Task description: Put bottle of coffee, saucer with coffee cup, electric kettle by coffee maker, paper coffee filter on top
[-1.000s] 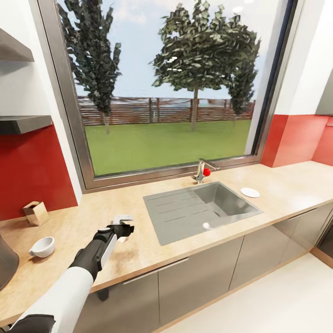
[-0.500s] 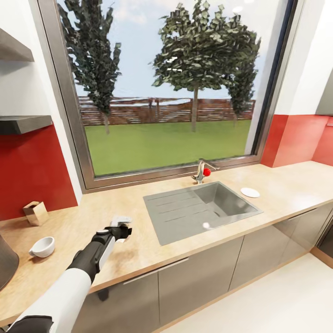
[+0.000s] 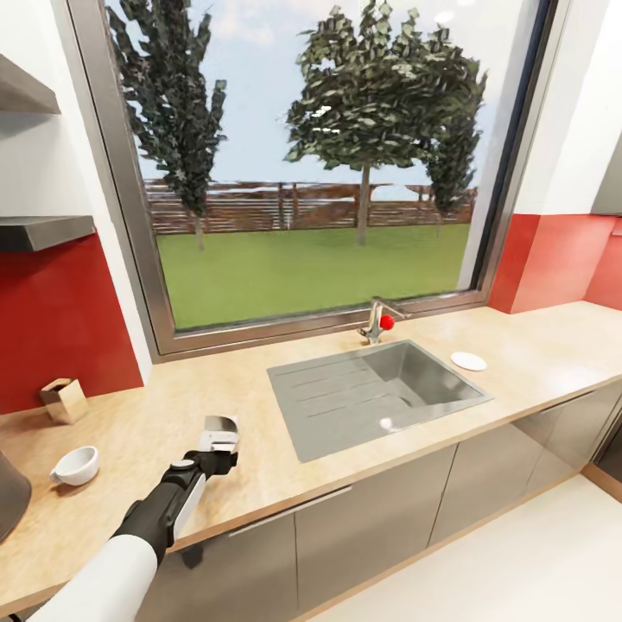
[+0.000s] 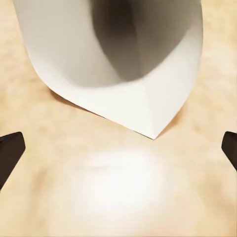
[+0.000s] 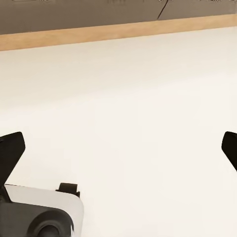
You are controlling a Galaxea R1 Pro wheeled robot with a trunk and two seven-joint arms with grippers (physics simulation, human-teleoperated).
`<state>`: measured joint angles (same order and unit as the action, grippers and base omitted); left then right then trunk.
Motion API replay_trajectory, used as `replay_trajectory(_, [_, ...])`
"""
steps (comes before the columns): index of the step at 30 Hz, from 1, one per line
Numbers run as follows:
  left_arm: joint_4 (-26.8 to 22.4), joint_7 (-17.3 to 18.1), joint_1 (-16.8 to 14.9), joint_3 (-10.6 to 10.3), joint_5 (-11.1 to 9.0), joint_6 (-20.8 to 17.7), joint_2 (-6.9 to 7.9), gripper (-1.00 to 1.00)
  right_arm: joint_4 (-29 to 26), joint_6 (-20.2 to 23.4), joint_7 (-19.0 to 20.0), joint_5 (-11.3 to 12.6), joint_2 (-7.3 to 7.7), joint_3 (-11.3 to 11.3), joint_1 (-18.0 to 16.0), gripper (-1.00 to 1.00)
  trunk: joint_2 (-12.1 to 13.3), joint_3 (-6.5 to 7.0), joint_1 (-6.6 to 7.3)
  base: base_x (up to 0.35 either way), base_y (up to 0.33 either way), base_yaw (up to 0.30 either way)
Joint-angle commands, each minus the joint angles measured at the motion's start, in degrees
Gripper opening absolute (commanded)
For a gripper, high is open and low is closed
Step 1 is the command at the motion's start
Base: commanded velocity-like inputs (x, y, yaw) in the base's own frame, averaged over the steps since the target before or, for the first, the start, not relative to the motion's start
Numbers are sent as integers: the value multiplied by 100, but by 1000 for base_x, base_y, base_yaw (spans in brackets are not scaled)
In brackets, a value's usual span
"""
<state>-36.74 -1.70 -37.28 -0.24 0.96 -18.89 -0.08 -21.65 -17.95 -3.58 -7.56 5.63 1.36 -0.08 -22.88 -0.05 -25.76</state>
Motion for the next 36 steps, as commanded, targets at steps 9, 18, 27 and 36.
replay_trajectory(9, [-74, -15, 1, -17, -7, -27, -43, 100, 3, -7, -37, -53, -7, 14, -1, 100, -4, -2, -3, 14, 0, 0])
replay_trajectory(18, [-92, -31, 1, -20, -8, -27, -70, 100, 3, -7, -37, -53, -5, 14, -1, 100, -4, -2, -3, 107, -48, 0])
replay_trajectory(27, [-96, -42, 1, -14, -9, -27, -80, 100, 3, -7, -37, -53, -4, 14, -1, 100, -4, -2, -3, 10, -4, 0])
replay_trajectory(36, [-96, -20, 1, -6, -9, -21, -80, 100, 3, -7, -36, -53, -2, 14, -1, 100, -4, -2, -3, 67, -18, 0])
